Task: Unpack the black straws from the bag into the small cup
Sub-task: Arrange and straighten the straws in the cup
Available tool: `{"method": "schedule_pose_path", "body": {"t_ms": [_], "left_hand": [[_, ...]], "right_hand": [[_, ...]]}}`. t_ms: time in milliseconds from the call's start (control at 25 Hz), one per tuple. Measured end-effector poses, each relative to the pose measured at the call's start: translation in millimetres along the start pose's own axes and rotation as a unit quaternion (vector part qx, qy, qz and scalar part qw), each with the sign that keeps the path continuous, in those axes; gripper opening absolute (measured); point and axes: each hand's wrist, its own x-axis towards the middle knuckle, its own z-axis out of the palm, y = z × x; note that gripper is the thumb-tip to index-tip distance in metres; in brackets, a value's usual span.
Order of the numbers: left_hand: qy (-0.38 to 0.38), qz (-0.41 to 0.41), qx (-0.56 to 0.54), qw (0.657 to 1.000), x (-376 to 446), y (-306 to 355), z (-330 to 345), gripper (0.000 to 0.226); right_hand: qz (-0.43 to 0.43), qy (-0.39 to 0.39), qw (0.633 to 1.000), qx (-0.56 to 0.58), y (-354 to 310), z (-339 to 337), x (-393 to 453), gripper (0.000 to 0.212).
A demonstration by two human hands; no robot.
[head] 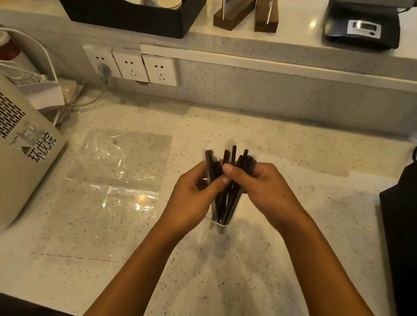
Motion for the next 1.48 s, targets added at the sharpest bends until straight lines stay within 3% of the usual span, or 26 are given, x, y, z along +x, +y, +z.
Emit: {"method": "schedule_pose_path", "body": {"t_ms": [360, 800, 1040, 1240, 1480], "left_hand": [[0.009, -0.012, -0.026, 1.0, 8.6, -3.8, 3.1, 0.027], [0.0, -0.028, -0.048, 0.998, 8.6, -5.8, 0.3, 0.023], [0.0, -0.026, -0.04, 0.999, 9.4, -5.0, 0.1, 0.02], [-0.017, -0.03, -0.023, 0.999, 12.8, -4.6, 0.1, 0.022], [-0.021, -0.043, -0.037, 0.998, 15.5, -9.6, 0.0, 0.027]], "right_hand": [[0.009, -0.071, 0.993, 0.09, -4.5, -10.3, 3.1, 0.025], [0.001, -0.011, 0.99, 0.141, -6.6, -3.2, 7.6, 0.026], [0.013, 0.028, 0.987, 0.157, -3.5, -0.5, 9.6, 0.041], [-0.002, 0.038, 0.985, 0.167, -0.6, -2.1, 8.7, 0.015], [-0.018, 0.054, 0.987, 0.152, -0.6, 0.4, 8.7, 0.01]]}}
